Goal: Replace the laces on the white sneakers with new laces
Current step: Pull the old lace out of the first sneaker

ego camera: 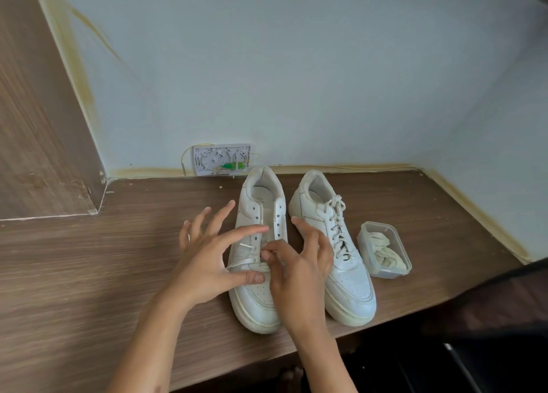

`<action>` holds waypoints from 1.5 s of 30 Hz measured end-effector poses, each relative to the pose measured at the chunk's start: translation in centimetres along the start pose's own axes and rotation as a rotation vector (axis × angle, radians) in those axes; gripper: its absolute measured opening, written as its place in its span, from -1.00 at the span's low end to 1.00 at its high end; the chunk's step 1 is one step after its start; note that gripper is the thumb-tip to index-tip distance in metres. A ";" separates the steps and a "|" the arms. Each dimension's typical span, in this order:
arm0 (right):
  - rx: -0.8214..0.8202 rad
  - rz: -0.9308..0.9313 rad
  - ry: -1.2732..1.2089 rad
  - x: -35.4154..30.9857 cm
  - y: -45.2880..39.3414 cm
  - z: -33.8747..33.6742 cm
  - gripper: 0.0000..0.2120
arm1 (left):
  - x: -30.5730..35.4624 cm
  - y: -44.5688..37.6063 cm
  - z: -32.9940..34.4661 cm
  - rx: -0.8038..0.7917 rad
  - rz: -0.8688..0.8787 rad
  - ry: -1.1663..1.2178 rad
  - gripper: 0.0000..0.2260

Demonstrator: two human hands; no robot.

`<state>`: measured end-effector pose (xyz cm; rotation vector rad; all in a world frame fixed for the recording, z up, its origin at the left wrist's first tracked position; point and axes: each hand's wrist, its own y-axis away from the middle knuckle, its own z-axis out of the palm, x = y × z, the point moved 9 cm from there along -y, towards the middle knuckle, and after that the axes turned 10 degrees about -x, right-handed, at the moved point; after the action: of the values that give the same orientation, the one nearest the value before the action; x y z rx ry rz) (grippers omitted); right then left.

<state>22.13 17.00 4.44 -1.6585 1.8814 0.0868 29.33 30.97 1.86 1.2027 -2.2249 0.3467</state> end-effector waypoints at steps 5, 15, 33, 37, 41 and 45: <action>0.171 0.069 -0.065 0.4 0.3 -1.8 -0.75 | -0.1 0.0 0.0 0.004 0.006 0.007 -0.31; 0.499 0.387 -0.200 6.6 1.0 -7.6 -0.71 | -0.3 0.0 0.1 -0.006 0.005 0.010 -0.31; 0.277 0.174 0.067 5.9 -0.6 -9.0 -0.82 | 0.3 0.0 0.3 0.042 0.020 -0.054 -0.31; 0.457 0.310 0.063 8.3 0.9 -11.4 -0.94 | 0.4 0.0 0.3 0.044 0.019 -0.033 -0.30; 0.336 0.156 -0.010 6.1 0.3 -9.1 -0.83 | 0.4 0.0 0.3 0.055 0.023 -0.021 -0.31; 0.084 -0.009 0.041 3.1 -0.4 -5.6 -0.74 | 1.1 0.1 0.4 0.089 0.028 -0.045 -0.31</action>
<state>20.18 11.71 7.60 -1.6235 1.8817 -0.0302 28.61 30.11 2.16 1.2377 -2.2873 0.4377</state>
